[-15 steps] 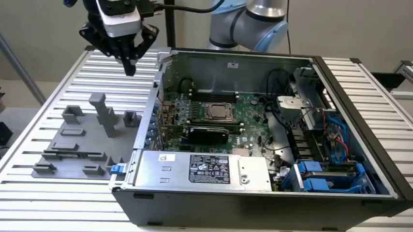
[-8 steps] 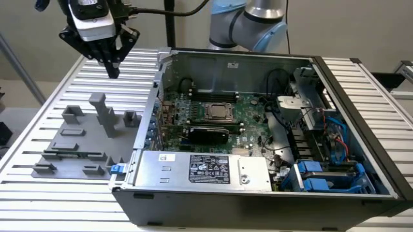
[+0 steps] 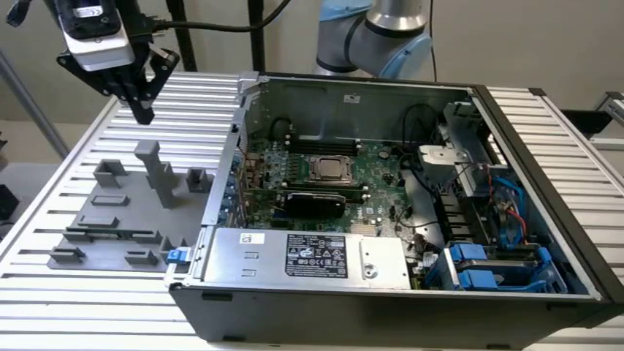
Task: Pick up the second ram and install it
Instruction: 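Reach for the second ram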
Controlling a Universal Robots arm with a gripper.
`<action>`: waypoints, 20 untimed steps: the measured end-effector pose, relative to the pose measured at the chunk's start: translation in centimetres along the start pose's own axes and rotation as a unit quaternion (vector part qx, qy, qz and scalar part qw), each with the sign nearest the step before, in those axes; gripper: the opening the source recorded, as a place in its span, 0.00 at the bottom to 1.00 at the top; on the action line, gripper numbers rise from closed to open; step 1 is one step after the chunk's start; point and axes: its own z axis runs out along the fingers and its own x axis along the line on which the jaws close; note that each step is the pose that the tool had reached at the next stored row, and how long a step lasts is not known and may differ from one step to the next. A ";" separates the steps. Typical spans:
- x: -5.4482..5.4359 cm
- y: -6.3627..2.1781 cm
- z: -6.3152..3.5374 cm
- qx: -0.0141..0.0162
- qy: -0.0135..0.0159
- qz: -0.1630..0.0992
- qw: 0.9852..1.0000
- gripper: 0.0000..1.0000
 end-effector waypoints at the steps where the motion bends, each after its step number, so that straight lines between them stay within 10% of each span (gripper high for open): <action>1: 0.4 -0.08 0.09 0.000 0.000 0.000 1.000 0.00; 20: 6.6 -1.59 1.62 0.002 0.002 0.000 1.000 0.00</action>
